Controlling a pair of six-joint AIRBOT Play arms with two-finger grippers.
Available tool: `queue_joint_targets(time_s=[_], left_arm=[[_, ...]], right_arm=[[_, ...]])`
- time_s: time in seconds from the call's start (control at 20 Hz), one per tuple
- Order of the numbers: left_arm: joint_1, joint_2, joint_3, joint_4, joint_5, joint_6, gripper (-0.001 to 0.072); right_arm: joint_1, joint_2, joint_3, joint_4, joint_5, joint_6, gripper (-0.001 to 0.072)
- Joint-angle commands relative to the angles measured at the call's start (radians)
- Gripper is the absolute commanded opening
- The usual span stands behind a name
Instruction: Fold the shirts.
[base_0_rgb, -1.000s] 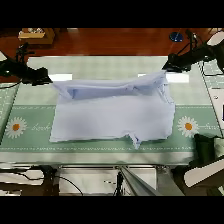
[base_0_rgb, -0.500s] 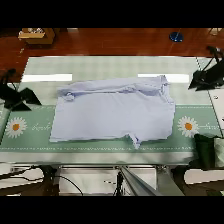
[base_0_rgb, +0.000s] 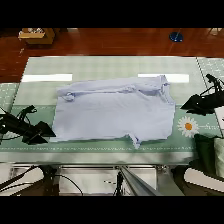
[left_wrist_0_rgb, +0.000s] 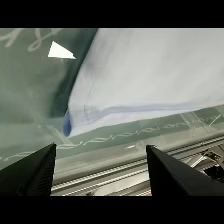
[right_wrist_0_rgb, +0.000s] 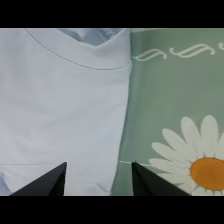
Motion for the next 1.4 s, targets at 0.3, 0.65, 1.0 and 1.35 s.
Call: queue_joint_targets(time_s=[0.3, 0.65, 1.0, 1.35], left_arm=[[-0.049, -0.047, -0.051, -0.094, 0.176, -0.023, 0.0664], [-0.09, -0.095, -0.051, -0.094, 0.154, -0.027, 0.0021], [-0.088, -0.094, -0.051, -0.095, 0.126, 0.028, 0.0021], [-0.088, -0.094, -0.051, -0.106, 0.121, 0.044, 0.0021]], right_arm=[[-0.01, 0.045, -0.065, 0.084, -0.006, -0.031, 0.0482], [-0.052, 0.113, -0.073, -0.011, 0.04, -0.006, 0.0482], [-0.146, 0.132, -0.387, 0.066, 0.008, -0.028, 0.0483], [-0.146, 0.131, -0.522, 0.138, -0.133, -0.029, 0.0481]])
